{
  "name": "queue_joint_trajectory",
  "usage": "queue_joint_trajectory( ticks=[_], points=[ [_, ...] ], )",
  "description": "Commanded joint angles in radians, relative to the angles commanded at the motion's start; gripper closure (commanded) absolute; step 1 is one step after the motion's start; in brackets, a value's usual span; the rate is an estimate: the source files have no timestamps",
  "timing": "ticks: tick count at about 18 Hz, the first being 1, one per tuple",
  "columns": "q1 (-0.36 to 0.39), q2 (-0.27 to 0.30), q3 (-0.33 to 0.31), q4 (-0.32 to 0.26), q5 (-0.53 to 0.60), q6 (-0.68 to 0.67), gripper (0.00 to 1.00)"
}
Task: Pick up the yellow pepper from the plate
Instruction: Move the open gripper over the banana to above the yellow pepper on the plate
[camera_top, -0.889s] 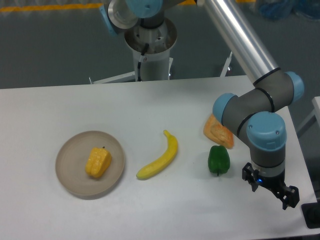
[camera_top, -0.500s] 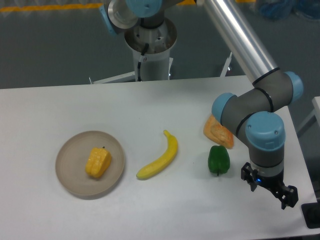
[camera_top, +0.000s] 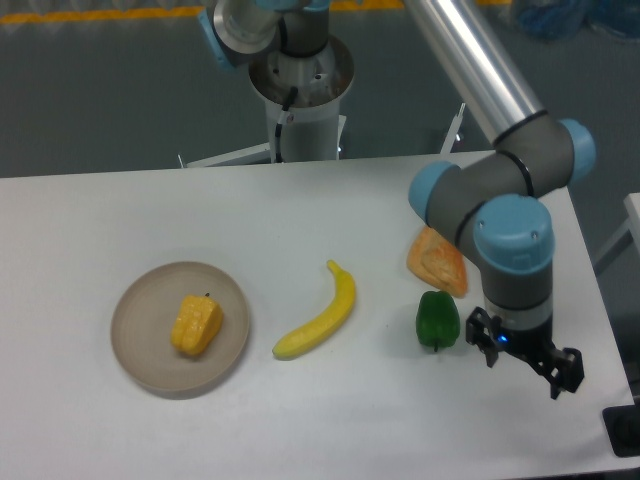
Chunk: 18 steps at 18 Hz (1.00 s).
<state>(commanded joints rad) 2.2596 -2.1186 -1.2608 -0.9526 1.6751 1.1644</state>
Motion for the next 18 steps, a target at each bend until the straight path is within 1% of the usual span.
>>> queue_joint_trajectory(
  ticks=[1, 2, 5, 6, 7, 8, 9, 12, 14, 17, 18],
  points=[
    [-0.006, 0.015, -0.017, 0.0, 0.0, -0.009, 0.0],
    [-0.011, 0.044, -0.046, -0.003, 0.0, -0.037, 0.0],
    [-0.048, 0.123, -0.141, -0.003, -0.015, -0.167, 0.0],
    [-0.073, 0.167, -0.19, -0.003, -0.046, -0.236, 0.0],
    [-0.09, 0.193, -0.224, -0.003, -0.072, -0.288, 0.0],
    [-0.109, 0.239, -0.27, -0.003, -0.101, -0.383, 0.0],
    [-0.152, 0.273, -0.302, -0.003, -0.127, -0.482, 0.0],
    [-0.222, 0.308, -0.359, -0.005, -0.178, -0.616, 0.0],
    [-0.294, 0.318, -0.397, -0.009, -0.204, -0.669, 0.0],
    [-0.385, 0.325, -0.471, -0.012, -0.216, -0.675, 0.0],
    [-0.406, 0.324, -0.486, -0.012, -0.227, -0.675, 0.0]
  ],
)
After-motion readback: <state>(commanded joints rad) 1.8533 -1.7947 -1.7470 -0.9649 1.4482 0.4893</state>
